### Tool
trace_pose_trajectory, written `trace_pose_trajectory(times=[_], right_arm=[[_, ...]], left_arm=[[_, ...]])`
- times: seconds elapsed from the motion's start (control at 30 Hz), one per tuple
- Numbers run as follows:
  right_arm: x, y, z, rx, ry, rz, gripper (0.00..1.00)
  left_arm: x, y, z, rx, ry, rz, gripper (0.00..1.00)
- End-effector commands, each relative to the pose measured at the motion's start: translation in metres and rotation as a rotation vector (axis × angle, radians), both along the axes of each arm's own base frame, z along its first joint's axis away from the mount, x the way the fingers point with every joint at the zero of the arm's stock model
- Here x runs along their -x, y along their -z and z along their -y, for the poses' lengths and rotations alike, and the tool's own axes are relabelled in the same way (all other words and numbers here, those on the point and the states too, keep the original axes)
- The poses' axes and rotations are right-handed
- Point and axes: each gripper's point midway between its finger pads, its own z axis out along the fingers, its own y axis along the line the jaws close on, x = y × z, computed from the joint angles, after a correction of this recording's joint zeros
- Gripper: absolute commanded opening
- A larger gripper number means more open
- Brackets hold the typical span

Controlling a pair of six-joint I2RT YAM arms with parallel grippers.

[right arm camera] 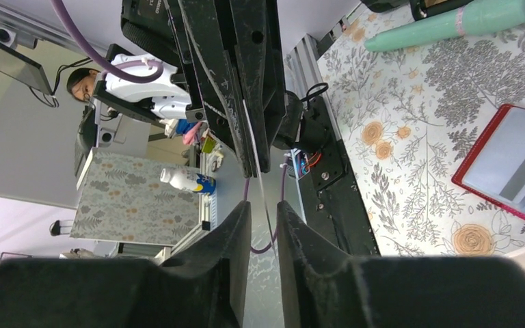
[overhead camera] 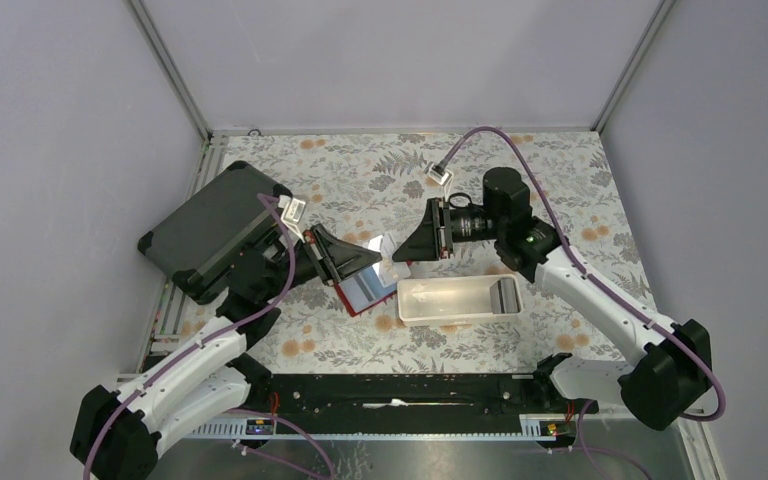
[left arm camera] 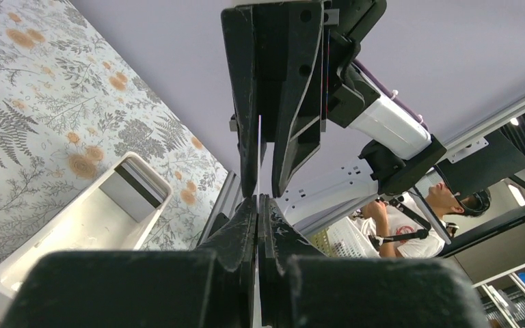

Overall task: Put the credit cards into the card holder
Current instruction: Insert the credit card into the card holder.

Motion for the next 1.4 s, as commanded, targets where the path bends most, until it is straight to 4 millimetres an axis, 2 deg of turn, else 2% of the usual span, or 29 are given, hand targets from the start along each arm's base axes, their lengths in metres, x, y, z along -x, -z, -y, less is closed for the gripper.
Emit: trace_pose_trajectory(times=[0.0, 0.13, 0.17, 0.27, 0.3, 0.37, 0.47, 0.57, 0.67, 0.83, 1.07, 1.37], right_arm=[[0.01, -0.005, -0.007, -0.032, -0.059, 0.026, 0.24], [0.003, 0.002, -0.01, -0.012, -0.03, 0.013, 0.02], [-0.004, 0.009, -0.012, 0.015, 0.002, 0.004, 0.0], [-0.029, 0.041, -0.013, 0.147, 0.106, -0.023, 0.0], [-0.039, 0.052, -0.012, 0.199, 0.146, -0.026, 0.0], [-0.055, 0.078, -0.009, 0.3, 0.199, -0.026, 0.0], [-0.073, 0.104, -0.01, 0.397, 0.24, -0.035, 0.0], [-0.084, 0.127, -0.016, 0.458, 0.246, -0.041, 0.0], [-0.092, 0.148, -0.021, 0.531, 0.239, -0.046, 0.0], [-0.094, 0.174, -0.036, 0.576, 0.193, -0.063, 0.0], [-0.095, 0.207, -0.049, 0.633, 0.154, -0.08, 0.0], [-0.094, 0.237, -0.052, 0.688, 0.132, -0.097, 0.0]], left_arm=[[-0.002, -0.015, -0.004, 0.058, -0.03, 0.045, 0.0], [-0.005, -0.009, -0.002, 0.037, -0.037, 0.026, 0.0], [-0.008, -0.004, -0.002, 0.015, -0.046, 0.008, 0.12], [-0.022, 0.021, -0.004, -0.074, -0.107, -0.071, 0.6], [-0.028, 0.031, -0.006, -0.108, -0.135, -0.1, 0.69], [-0.041, 0.055, -0.015, -0.191, -0.211, -0.165, 0.8], [-0.054, 0.104, -0.035, -0.352, -0.334, -0.309, 0.89], [-0.058, 0.139, -0.051, -0.463, -0.415, -0.404, 0.91], [-0.056, 0.168, -0.06, -0.508, -0.455, -0.498, 0.91], [-0.052, 0.201, -0.062, -0.51, -0.467, -0.596, 0.83], [-0.054, 0.234, -0.079, -0.625, -0.544, -0.637, 0.75], [-0.053, 0.256, -0.081, -0.65, -0.55, -0.676, 0.69]])
